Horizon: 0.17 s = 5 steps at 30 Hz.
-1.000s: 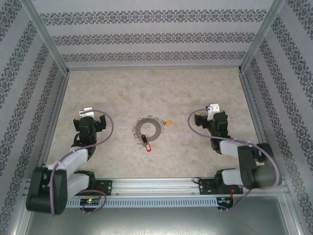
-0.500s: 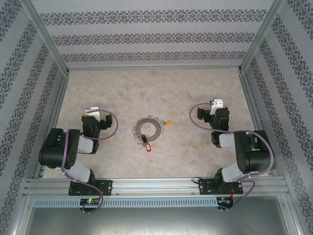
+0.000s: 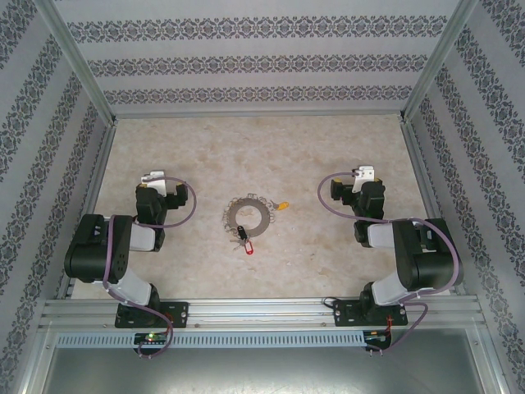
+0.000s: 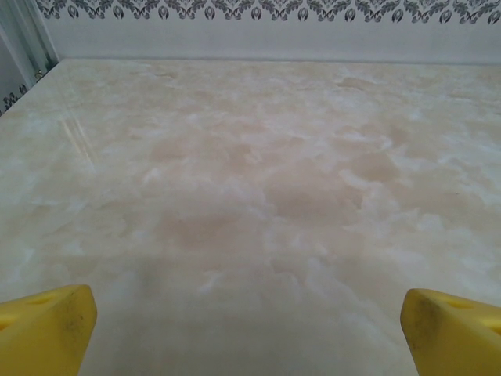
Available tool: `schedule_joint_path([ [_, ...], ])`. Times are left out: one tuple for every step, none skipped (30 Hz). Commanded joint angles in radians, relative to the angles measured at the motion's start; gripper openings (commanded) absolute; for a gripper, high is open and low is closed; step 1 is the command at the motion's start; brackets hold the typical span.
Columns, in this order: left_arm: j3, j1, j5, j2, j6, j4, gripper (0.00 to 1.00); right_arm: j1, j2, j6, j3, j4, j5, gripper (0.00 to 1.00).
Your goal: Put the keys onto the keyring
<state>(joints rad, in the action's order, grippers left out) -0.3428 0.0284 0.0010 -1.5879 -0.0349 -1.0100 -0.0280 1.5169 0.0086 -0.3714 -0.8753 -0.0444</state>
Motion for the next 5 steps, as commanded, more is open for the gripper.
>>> schedule_joint_path([
  [-0.013,0.011,0.017,0.003,-0.012,0.017,1.0,0.005,-0.002,0.019,-0.017,-0.016,-0.008,0.98],
  [-0.013,0.01,0.018,0.003,-0.012,0.018,1.0,0.007,-0.001,0.02,-0.018,-0.015,-0.004,0.98],
  [-0.015,0.01,0.017,0.002,-0.01,0.02,1.0,0.007,-0.002,0.02,-0.018,-0.013,-0.003,0.98],
  [-0.015,0.01,0.015,0.003,-0.013,0.021,1.0,0.006,-0.004,0.019,-0.018,-0.014,-0.003,0.98],
  [-0.015,0.01,0.014,0.003,-0.013,0.019,1.0,0.007,-0.005,0.017,-0.014,-0.019,-0.003,0.98],
])
